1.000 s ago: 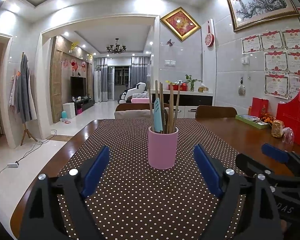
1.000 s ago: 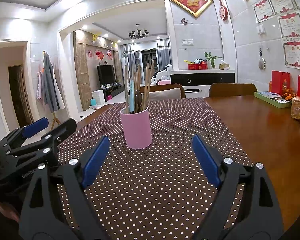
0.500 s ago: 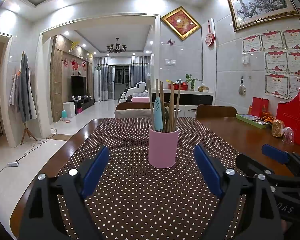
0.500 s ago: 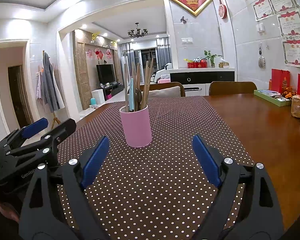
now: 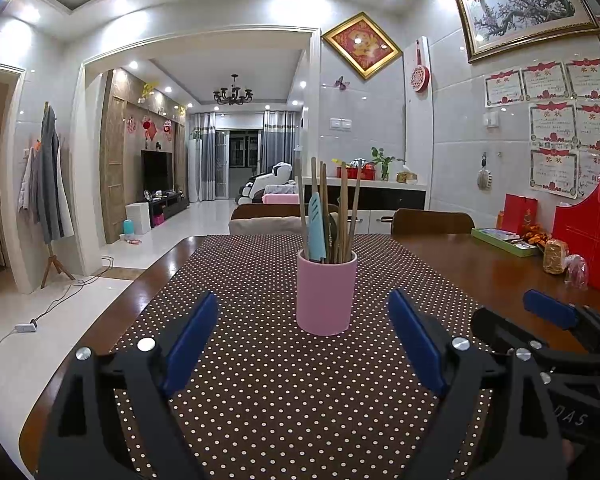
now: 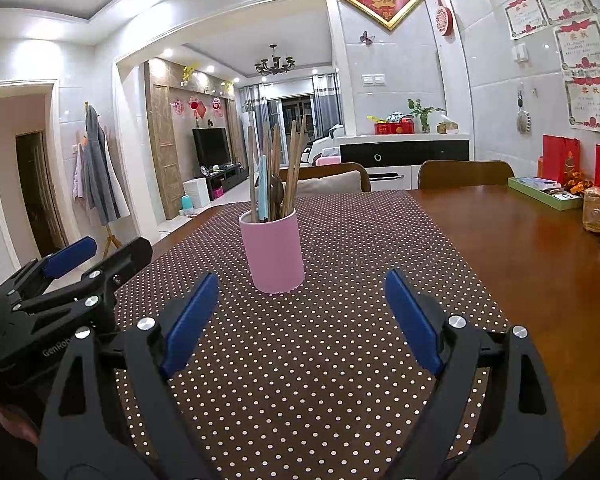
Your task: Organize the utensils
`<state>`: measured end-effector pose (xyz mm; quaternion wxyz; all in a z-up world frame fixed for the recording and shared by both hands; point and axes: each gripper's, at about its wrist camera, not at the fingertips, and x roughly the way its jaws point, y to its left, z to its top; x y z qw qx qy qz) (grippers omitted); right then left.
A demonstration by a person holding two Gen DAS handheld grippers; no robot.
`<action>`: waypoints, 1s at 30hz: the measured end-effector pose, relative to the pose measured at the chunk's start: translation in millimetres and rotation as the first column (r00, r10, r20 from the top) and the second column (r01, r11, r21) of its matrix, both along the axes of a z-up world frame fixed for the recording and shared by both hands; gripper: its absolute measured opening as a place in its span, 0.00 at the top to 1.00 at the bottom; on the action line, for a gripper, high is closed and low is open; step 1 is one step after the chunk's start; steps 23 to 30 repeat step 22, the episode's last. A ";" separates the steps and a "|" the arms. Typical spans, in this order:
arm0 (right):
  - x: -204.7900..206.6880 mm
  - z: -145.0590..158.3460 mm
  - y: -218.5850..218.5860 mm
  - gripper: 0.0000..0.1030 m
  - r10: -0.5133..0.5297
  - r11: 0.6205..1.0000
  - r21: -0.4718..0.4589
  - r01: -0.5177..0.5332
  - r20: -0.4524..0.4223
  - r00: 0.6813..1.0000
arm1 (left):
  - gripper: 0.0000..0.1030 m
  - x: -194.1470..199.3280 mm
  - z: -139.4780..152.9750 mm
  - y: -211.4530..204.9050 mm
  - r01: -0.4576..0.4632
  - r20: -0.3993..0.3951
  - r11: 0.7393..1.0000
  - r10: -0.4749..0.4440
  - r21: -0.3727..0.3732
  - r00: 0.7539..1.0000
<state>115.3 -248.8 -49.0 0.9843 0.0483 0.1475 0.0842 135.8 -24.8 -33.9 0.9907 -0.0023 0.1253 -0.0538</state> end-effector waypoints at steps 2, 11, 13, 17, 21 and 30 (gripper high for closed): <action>-0.4 -0.3 0.6 0.18 -0.001 1.000 -0.001 0.001 0.000 1.000 | 0.17 0.2 -0.2 0.1 0.000 -0.002 1.000 0.000 -0.001 1.000; 1.5 -1.6 -0.7 0.18 0.000 1.000 0.003 0.000 -0.007 1.000 | 0.17 -0.6 -3.0 -0.6 -0.002 -0.007 1.000 0.002 -0.002 1.000; 1.3 -2.2 -0.5 0.18 -0.001 1.000 0.003 0.001 -0.008 1.000 | 0.17 -0.5 -2.8 -0.6 -0.003 -0.007 1.000 0.003 -0.001 1.000; 1.1 -2.1 -0.3 0.18 -0.002 1.000 0.003 0.002 -0.008 1.000 | 0.17 -1.1 -3.9 0.1 -0.002 -0.010 1.000 0.002 -0.002 1.000; 0.8 -3.8 0.5 0.18 -0.001 1.000 0.003 0.001 -0.011 1.000 | 0.17 -1.3 -4.2 0.0 -0.003 -0.011 1.000 0.003 0.000 1.000; 0.7 -4.6 1.0 0.18 -0.002 1.000 0.004 0.002 -0.013 1.000 | 0.17 -1.3 -4.3 0.1 -0.004 -0.012 1.000 0.004 0.001 1.000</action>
